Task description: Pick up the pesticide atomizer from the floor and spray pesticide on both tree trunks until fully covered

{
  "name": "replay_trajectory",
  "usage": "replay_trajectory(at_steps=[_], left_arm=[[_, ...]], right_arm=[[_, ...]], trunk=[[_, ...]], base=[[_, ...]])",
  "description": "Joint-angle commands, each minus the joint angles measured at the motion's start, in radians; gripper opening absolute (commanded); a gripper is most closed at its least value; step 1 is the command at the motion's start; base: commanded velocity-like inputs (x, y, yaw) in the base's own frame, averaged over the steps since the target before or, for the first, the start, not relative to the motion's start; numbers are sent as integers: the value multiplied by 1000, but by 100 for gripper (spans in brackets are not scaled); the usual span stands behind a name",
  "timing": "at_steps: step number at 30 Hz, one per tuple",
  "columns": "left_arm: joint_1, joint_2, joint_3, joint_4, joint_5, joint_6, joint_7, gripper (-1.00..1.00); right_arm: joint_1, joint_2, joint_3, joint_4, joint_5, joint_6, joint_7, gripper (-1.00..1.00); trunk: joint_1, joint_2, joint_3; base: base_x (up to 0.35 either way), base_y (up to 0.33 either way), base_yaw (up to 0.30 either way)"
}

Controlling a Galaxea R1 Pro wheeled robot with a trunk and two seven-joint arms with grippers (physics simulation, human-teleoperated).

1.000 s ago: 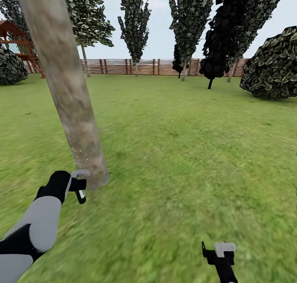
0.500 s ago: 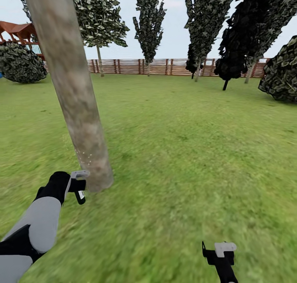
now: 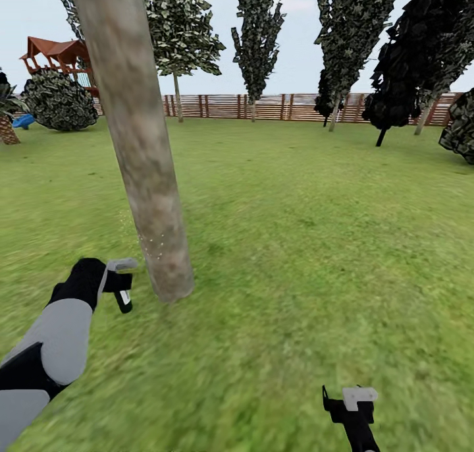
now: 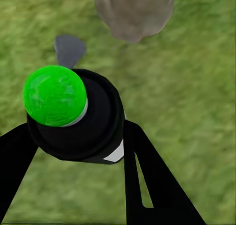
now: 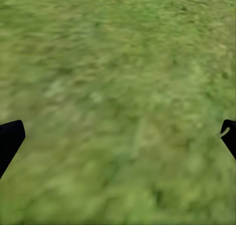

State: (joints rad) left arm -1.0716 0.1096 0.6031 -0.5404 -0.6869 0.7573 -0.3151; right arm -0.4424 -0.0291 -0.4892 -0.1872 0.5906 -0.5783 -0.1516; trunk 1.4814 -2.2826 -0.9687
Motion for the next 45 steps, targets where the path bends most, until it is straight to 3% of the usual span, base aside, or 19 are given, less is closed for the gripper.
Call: replay_trajectory(at_steps=[1, 2, 5, 9, 32, 45], left_arm=[[1, 0, 5, -1, -8, 2, -9, -100], [2, -1, 4, -1, -8, 2, -9, -100], [3, -36, 2, -1, -9, -3, -7, -100], [1, -44, 1, -2, -11, -2, -7, -100], [5, -40, 0, -3, -13, -1, -7, -100], [7, -21, -3, -3, -14, -1, -7, -100]], right_arm=[[-1, 0, -4, 2, 11, -3, -6, 100], [-1, 0, -4, 2, 11, -3, -6, 100], [-1, 0, -5, 2, 11, -3, -6, 100], [-1, 0, -4, 2, 11, -2, -6, 100], [-1, 0, -4, 3, 12, -2, -6, 100], [-1, 1, -3, 3, 12, -2, -6, 100]], trunk=[[0, 0, -1], [0, 0, -1], [0, 0, -1], [0, 0, -1], [0, 0, -1], [0, 0, -1]], base=[[0, 0, 2], [6, -16, 1], [87, -203, 0], [107, -246, 0], [23, -271, 0], [70, -276, 237]])
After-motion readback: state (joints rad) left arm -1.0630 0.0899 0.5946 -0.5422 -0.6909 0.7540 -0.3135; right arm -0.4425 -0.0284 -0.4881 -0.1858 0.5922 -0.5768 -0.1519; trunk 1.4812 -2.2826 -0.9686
